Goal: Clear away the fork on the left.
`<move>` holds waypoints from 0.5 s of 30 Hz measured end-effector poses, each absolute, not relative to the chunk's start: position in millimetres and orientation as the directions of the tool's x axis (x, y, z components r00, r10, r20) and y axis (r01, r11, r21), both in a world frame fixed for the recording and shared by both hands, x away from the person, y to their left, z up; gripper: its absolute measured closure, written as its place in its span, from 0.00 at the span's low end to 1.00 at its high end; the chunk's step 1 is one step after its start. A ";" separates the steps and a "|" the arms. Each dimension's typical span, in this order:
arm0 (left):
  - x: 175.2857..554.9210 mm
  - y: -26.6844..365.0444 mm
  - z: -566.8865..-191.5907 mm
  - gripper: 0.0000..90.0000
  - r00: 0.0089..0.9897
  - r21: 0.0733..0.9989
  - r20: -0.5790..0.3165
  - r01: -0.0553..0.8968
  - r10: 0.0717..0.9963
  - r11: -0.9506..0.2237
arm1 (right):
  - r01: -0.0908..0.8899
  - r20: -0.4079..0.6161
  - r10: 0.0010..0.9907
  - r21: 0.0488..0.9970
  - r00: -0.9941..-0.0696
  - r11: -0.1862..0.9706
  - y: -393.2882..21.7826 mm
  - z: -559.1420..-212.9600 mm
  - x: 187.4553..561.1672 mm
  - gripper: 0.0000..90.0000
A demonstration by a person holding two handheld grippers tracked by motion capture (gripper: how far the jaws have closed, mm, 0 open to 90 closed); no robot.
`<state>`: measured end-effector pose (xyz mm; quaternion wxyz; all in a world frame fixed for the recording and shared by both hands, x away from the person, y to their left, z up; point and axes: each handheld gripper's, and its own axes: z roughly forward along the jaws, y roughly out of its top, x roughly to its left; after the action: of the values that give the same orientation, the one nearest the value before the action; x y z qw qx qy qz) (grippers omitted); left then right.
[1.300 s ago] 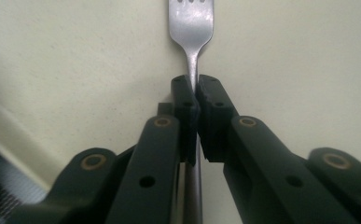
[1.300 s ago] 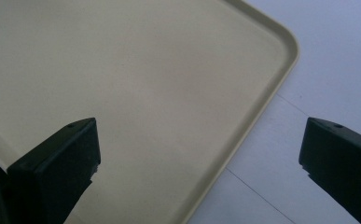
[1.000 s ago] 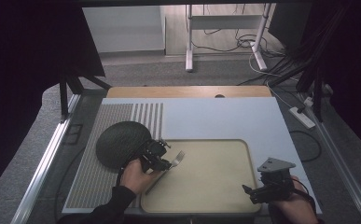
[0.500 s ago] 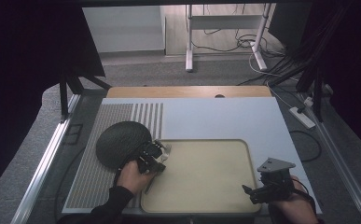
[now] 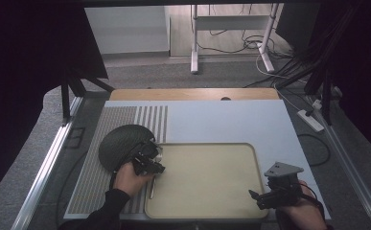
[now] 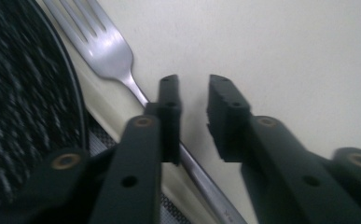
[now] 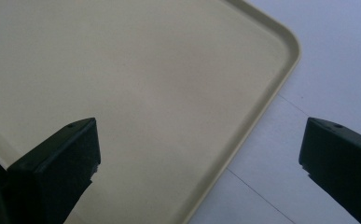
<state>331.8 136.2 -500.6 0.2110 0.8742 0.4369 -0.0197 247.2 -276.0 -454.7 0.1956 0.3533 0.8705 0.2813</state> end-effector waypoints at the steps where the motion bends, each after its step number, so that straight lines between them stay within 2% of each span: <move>1: 331.7 137.1 -499.3 0.78 0.624 0.370 -0.223 0.765 0.749 -0.527 | 0.506 -0.140 0.726 0.629 -0.673 0.591 -276.1 -454.8 247.3 0.00; 3: 331.1 138.9 -497.9 0.67 0.646 0.402 -0.215 0.742 0.732 -0.536 | 0.505 -0.141 0.725 0.629 -0.674 0.591 -276.2 -454.7 247.2 0.00; 6: 329.6 140.7 -497.3 0.62 0.673 0.430 -0.195 0.713 0.713 -0.555 | 0.506 -0.140 0.726 0.628 -0.674 0.591 -276.2 -454.7 247.3 0.00; 7: 329.4 141.8 -496.5 0.55 0.677 0.439 -0.205 0.709 0.706 -0.552 | 0.506 -0.138 0.726 0.629 -0.674 0.590 -276.4 -454.6 247.3 0.00; 9: 329.3 142.4 -495.5 0.53 0.679 0.445 -0.202 0.706 0.706 -0.551 | 0.507 -0.137 0.726 0.630 -0.673 0.589 -276.4 -454.6 247.3 0.00; 10: 329.2 142.8 -494.9 0.46 0.682 0.451 -0.201 0.702 0.704 -0.551 | 0.507 -0.137 0.726 0.628 -0.674 0.590 -276.5 -454.4 247.4 0.00; 12: 328.8 144.5 -493.1 0.44 0.689 0.474 -0.206 0.692 0.695 -0.545 | 0.507 -0.137 0.726 0.628 -0.674 0.590 -276.5 -454.4 247.4 0.00; 13: 328.8 145.3 -492.6 0.35 0.692 0.483 -0.207 0.687 0.692 -0.543 | 0.507 -0.137 0.726 0.628 -0.674 0.590 -276.5 -454.4 247.5 0.00; 14: 328.6 146.1 -491.9 0.32 0.692 0.493 -0.207 0.684 0.691 -0.538 | 0.507 -0.137 0.726 0.628 -0.674 0.590 -276.5 -454.4 247.5 0.00; 15: 328.4 147.0 -491.2 0.32 0.693 0.499 -0.200 0.680 0.692 -0.537 | 0.507 -0.137 0.726 0.628 -0.674 0.590 -276.5 -454.4 247.5 0.00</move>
<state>328.4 147.0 -491.2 0.2797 0.8766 0.3914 0.0107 247.5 -276.5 -454.4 0.1935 0.3541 0.8704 0.2821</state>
